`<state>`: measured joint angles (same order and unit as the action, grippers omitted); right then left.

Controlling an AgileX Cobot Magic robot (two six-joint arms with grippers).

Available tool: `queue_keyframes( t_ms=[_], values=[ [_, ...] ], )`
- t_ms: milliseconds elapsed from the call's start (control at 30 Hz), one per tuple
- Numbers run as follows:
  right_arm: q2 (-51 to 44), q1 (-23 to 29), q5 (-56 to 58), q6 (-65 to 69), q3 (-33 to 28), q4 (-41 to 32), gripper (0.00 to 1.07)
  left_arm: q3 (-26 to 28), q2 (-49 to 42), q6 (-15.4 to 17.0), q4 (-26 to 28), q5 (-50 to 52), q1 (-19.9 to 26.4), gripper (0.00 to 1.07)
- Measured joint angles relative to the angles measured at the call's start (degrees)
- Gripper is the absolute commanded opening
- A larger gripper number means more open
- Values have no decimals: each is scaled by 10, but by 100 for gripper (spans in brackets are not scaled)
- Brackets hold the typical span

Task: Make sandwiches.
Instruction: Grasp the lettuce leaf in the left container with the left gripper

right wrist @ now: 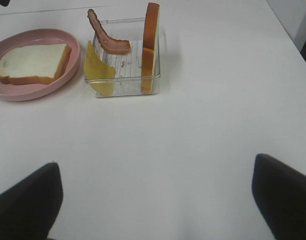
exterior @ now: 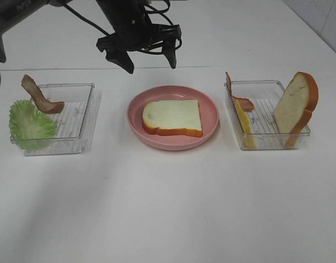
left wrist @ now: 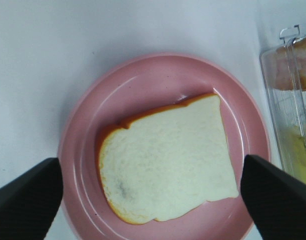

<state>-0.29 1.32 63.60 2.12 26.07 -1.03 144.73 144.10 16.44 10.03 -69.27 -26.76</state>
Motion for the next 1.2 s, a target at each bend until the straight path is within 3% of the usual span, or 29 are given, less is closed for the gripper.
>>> queue_keyframes(
  t_ms=[233,300,333,400,433,467,500,533,667,900,1200],
  values=[
    [0,0,0,0,0,0,96,-59,-96,-25,-62,-1,0,93],
    [0,0,0,0,0,0,96,-129,-160,-37,-87,-1,4,93],
    [0,0,0,0,0,0,96,-129,-160,-37,-87,-1,4,93],
    [0,0,0,0,0,0,96,-209,-234,-44,-104,-1,18,93],
    [0,0,0,0,0,0,96,-209,-234,-44,-104,-1,18,93],
    [0,0,0,0,0,0,96,-261,-274,-48,-117,-1,34,93],
    [0,0,0,0,0,0,96,-261,-274,-48,-117,-1,34,93],
    [0,0,0,0,0,0,96,-312,-307,-49,-125,-2,55,93],
    [0,0,0,0,0,0,96,-386,-352,-59,-134,-3,99,93],
    [0,0,0,0,0,0,96,-452,-358,-84,-148,-5,143,93],
    [0,0,0,0,0,0,96,-471,-341,-87,-168,-6,181,93]
  ],
)
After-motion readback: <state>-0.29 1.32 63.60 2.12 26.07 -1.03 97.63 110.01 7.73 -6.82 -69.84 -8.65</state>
